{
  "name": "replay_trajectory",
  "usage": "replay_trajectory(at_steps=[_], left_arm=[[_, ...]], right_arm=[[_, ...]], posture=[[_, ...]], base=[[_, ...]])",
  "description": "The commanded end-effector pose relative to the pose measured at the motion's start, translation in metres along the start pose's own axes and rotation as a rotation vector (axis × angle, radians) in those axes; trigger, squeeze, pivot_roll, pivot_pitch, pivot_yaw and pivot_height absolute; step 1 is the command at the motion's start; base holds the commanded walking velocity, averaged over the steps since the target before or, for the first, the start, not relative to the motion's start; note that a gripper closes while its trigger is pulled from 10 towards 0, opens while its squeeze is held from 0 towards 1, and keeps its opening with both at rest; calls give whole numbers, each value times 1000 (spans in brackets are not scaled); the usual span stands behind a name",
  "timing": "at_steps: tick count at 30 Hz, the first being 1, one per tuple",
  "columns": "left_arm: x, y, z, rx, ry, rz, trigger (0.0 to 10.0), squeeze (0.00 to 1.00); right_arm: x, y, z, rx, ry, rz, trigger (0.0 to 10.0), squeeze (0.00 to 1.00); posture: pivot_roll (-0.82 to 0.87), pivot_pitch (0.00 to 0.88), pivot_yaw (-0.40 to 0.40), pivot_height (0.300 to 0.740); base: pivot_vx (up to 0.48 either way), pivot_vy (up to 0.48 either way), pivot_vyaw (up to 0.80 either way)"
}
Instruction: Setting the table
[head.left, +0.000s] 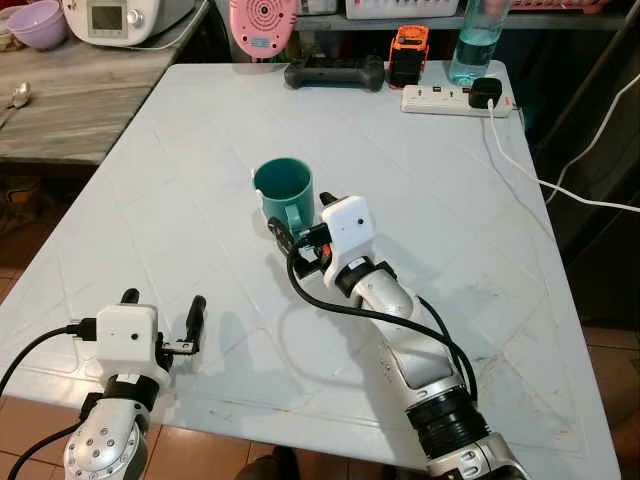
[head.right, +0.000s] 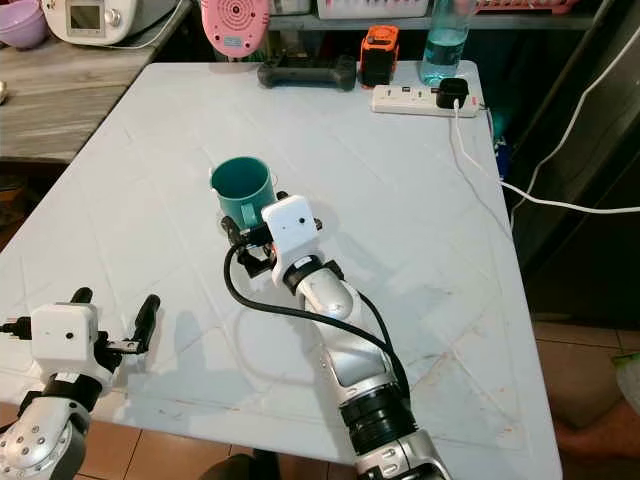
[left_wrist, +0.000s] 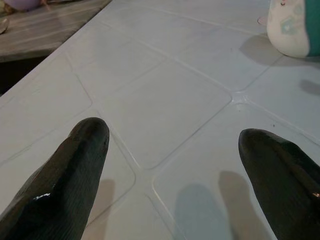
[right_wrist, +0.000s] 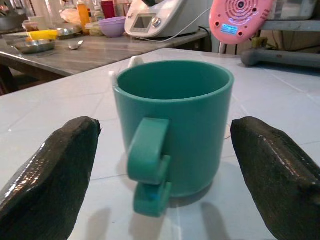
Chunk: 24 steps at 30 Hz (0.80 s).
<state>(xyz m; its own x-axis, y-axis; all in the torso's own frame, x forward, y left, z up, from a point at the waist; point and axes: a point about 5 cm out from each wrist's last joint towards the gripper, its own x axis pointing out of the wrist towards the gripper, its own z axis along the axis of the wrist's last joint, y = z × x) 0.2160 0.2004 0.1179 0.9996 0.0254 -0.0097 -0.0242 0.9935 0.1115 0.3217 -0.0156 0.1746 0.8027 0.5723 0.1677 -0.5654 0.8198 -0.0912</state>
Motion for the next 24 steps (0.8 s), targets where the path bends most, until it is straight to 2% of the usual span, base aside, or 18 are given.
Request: replay_trajectory(at_steps=[1, 6, 7, 8, 9, 15, 24], left_arm=[[-3, 1, -4, 10, 30, -7, 10000, 0], [-3, 1, -4, 8, 30, -7, 10000, 0], [-3, 0, -4, 7, 30, -7, 10000, 0], [-3, 0, -4, 7, 30, -7, 10000, 0], [-3, 0, -5, 6, 31, -9, 10000, 0], [-2, -2, -6, 4, 35, -17, 10000, 0], [0, -4, -6, 4, 33, -26, 10000, 0]], right_arm=[[4, 9, 3, 15, -10, 33, 10000, 0], [2, 14, -5, 23, 17, 34, 10000, 0], [1, 14, -10, 39, 35, 26, 5451, 0], [1, 14, -10, 39, 35, 26, 5451, 0], [1, 14, -12, 55, 44, 16, 0, 0], [1, 13, -15, 49, 52, 1, 0, 0], [5, 2, -13, 16, 27, -61, 0, 0]], posture=[[-107, 212, 117, 740], [-102, 209, 118, 740], [-102, 209, 118, 740], [-102, 209, 118, 740], [-102, 209, 118, 740], [-104, 209, 118, 740], [-108, 204, 119, 740]], base=[[0, 0, 0], [0, 0, 0], [0, 0, 0], [0, 0, 0], [0, 0, 0], [0, 0, 0], [0, 0, 0]])
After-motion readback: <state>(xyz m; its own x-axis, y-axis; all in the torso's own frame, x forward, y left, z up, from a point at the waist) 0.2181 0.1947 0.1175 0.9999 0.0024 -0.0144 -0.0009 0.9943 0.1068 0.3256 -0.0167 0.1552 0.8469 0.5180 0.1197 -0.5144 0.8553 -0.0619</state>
